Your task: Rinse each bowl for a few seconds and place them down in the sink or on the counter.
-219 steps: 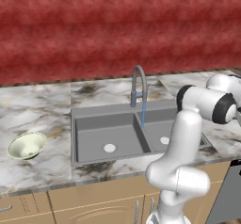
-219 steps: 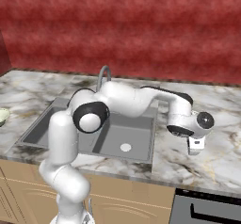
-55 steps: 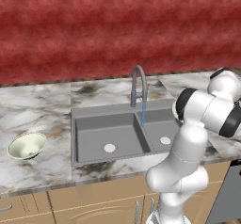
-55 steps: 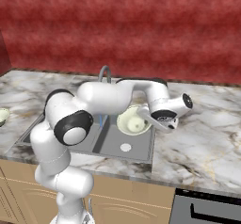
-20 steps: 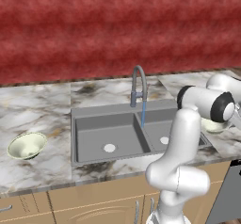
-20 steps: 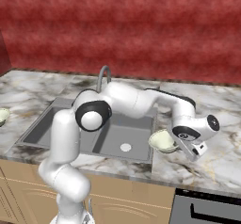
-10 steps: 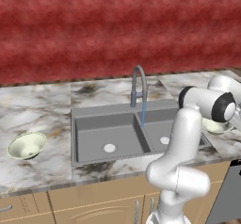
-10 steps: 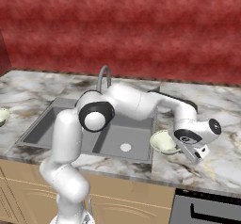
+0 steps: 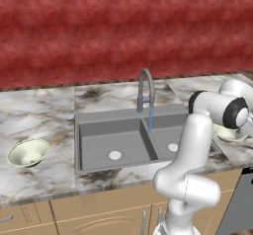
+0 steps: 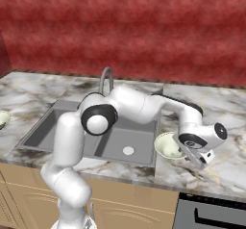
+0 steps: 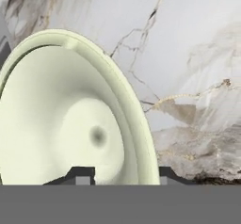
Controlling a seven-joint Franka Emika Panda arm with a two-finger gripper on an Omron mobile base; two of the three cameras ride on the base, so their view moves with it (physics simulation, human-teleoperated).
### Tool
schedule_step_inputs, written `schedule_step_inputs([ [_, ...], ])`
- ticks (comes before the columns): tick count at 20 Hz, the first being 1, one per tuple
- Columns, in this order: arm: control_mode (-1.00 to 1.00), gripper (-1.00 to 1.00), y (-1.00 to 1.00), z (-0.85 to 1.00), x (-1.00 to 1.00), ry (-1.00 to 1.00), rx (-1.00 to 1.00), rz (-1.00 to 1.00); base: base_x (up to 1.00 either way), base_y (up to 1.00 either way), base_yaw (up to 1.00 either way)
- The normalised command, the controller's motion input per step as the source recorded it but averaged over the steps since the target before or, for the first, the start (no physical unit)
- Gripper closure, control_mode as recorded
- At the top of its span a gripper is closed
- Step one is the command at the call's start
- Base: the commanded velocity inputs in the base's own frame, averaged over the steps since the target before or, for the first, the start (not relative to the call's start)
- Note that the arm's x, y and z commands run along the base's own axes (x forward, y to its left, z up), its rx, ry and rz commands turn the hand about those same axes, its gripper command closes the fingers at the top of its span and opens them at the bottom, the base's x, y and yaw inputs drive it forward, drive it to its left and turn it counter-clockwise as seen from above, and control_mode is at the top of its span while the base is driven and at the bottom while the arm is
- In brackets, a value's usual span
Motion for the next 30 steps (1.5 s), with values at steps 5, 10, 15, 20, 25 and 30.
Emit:
schedule_step_inputs([
  [5, -1.00, -1.00, 0.00, 0.49, -0.19, 0.00, -0.05, 0.00, 0.00, 0.00, 0.00],
  [10, -1.00, -1.00, 0.00, 0.80, -0.28, 0.00, -0.17, 0.00, 0.00, 0.00, 0.00],
  [15, -1.00, -1.00, 0.23, 0.74, -0.61, -0.02, -0.22, 0.00, 0.00, 0.00, 0.00],
  [20, -1.00, -1.00, 0.83, 0.49, -0.57, -0.04, -0.35, 0.09, 0.00, 0.00, 0.00],
  [25, -1.00, -1.00, 0.91, 0.42, -0.38, -0.10, -0.33, 0.15, 0.00, 0.00, 0.00],
  [30, -1.00, -1.00, 0.97, 0.56, -0.06, -0.07, -0.29, 0.20, 0.00, 0.00, 0.00],
])
